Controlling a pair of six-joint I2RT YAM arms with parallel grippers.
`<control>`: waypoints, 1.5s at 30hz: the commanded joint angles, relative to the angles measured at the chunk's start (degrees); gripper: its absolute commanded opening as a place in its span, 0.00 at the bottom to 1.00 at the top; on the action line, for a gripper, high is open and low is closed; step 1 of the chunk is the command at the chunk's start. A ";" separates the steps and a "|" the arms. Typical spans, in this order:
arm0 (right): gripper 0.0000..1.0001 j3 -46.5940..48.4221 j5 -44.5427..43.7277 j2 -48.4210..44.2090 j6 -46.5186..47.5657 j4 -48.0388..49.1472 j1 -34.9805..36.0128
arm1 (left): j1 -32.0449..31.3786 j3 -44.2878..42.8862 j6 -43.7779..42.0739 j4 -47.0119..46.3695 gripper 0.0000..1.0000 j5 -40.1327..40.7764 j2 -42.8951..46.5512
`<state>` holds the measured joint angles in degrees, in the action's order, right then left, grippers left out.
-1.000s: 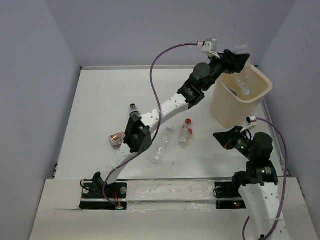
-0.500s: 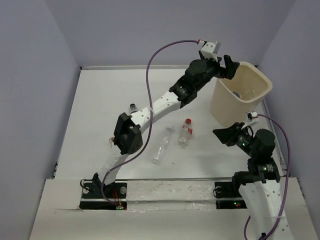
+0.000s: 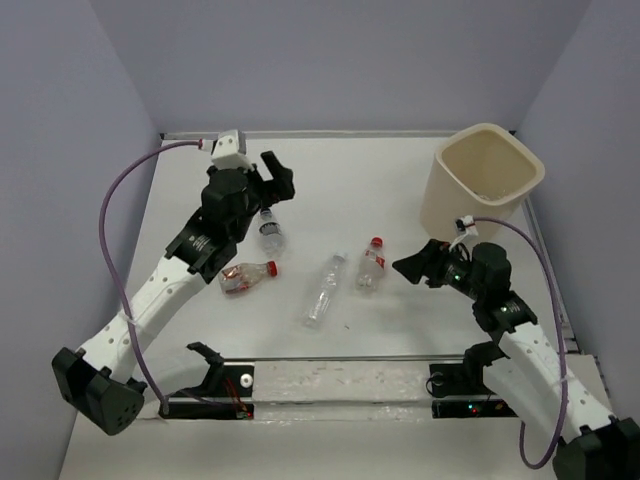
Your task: Put the plastic bottles in the bin
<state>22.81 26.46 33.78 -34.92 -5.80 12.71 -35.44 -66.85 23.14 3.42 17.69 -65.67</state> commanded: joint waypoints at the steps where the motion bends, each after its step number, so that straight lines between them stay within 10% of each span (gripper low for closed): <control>1: 0.86 0.04 -15.28 8.74 -1.73 10.27 11.53 | 5.81 13.31 8.33 9.58 0.99 3.13 2.91; 20: 1.00 10.67 -32.96 43.38 -1.91 19.34 22.36 | 11.79 17.63 12.99 0.46 0.99 5.70 -9.21; 30: 0.70 11.21 -34.81 50.42 -4.98 19.95 22.36 | 13.56 16.05 11.93 -2.98 0.99 -2.75 -17.30; 33: 0.38 9.98 -36.56 47.72 -4.29 19.52 22.36 | 13.56 16.13 11.93 -4.56 0.99 -2.93 -19.40; 45: 0.33 27.62 -46.29 18.26 14.24 0.72 22.36 | 13.56 17.10 12.81 -7.46 0.99 -4.16 -23.89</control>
<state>40.66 -11.29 57.47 -31.11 -0.99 34.59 -22.04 -49.50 35.42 -1.52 13.89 -89.01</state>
